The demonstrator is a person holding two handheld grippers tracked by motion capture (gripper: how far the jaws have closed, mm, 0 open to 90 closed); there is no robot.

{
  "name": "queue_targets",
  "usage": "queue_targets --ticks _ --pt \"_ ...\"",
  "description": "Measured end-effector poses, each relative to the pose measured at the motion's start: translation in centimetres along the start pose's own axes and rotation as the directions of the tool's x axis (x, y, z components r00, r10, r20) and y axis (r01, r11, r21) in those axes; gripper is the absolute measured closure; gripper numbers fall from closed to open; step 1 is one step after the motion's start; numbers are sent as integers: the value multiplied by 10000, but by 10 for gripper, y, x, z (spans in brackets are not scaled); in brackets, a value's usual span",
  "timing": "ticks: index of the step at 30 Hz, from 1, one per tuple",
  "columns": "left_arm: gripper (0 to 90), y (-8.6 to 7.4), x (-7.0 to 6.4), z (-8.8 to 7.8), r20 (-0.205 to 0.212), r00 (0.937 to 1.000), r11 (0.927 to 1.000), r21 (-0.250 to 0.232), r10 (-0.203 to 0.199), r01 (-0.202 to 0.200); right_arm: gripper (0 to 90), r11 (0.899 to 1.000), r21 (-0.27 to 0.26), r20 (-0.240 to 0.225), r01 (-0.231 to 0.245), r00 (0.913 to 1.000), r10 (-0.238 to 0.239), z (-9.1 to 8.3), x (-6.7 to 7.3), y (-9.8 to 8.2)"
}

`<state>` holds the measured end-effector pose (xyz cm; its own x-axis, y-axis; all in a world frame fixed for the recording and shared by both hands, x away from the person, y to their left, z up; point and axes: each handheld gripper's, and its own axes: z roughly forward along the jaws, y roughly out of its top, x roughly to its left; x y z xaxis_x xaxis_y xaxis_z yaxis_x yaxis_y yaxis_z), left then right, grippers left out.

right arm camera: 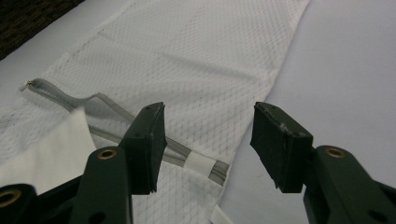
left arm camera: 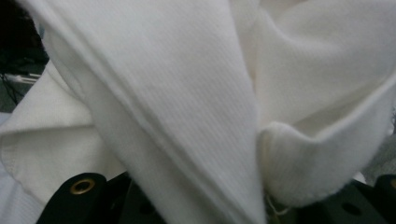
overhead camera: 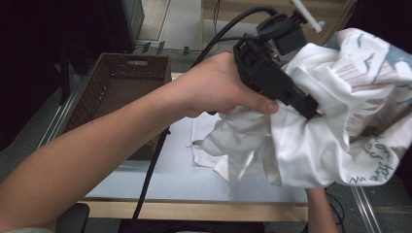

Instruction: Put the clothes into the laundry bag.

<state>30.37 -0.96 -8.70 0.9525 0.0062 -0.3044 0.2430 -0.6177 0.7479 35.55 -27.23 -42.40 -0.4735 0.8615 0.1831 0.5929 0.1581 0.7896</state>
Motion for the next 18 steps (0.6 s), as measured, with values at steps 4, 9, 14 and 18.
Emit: queue_targets --ticks 4,9,14,18 --pt "680 -20 8 -5 -13 9995 9995 1 -326 326 470 10000 12 58 -48 10000 48 0 -3 -1" --pt "678 -50 17 -15 -507 9969 9980 156 -602 610 478 10000 93 23 31 10000 -31 2 0 -1" --pt "678 -83 35 -27 -1186 9850 9916 169 -1255 1284 482 9998 129 -54 131 9999 -131 5 4 0" --pt "678 -105 48 -38 -1515 9736 9849 20 -1708 1731 485 9998 80 -198 173 9997 -171 6 7 0"
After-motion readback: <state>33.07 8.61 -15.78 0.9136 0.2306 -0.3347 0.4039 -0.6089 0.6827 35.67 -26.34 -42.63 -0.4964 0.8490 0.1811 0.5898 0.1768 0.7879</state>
